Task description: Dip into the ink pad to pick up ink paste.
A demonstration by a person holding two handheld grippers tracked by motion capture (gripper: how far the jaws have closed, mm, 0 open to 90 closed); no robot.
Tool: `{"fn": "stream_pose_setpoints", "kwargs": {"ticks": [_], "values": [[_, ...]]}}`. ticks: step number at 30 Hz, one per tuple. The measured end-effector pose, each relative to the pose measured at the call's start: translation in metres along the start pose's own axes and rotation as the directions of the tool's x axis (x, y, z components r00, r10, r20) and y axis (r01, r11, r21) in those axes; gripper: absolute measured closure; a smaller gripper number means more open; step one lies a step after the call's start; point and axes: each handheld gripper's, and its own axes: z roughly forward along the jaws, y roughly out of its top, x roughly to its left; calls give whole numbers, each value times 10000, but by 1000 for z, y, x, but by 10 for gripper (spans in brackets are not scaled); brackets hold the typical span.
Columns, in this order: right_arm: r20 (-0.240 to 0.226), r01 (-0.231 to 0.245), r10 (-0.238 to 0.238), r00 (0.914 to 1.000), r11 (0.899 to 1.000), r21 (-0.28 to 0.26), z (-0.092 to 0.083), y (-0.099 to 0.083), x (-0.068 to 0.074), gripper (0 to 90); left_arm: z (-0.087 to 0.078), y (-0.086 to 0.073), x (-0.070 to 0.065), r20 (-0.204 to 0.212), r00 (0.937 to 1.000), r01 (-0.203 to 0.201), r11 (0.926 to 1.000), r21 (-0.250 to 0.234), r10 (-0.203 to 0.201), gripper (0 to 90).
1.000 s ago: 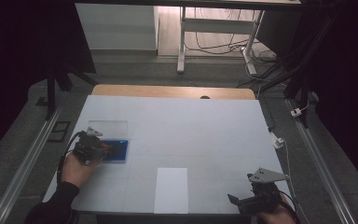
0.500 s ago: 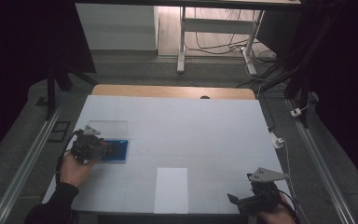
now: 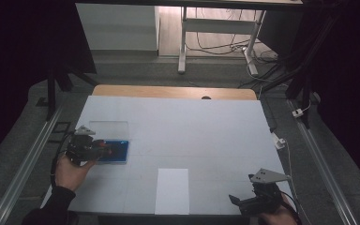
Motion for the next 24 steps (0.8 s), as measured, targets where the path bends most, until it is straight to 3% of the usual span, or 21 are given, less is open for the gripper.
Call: {"fn": "stream_pose_setpoints", "kwargs": {"ticks": [6, 12, 20, 24], "values": [[-24, -13, 13, 10000, 10000, -38, 0, 0, 0, 0, -4, 2, -11, 241, 9986, -475, 9988, -89, 477, 582], [-13, 19, -19, 10000, 10000, 24, 0, 0, 0, 0, -4, 4, -25, 339, 9919, -1225, 9925, -2, 1225, 583], [-14, 8, -8, 10000, 10000, 21, 0, 0, 0, 0, -6, 8, -38, 958, 9861, -1338, 9907, -234, 1354, 583], [-15, 9, -9, 10000, 10000, 30, 0, 0, 0, 0, -6, 11, -47, 1288, 9795, -1516, 9879, -329, 1546, 583]]}}
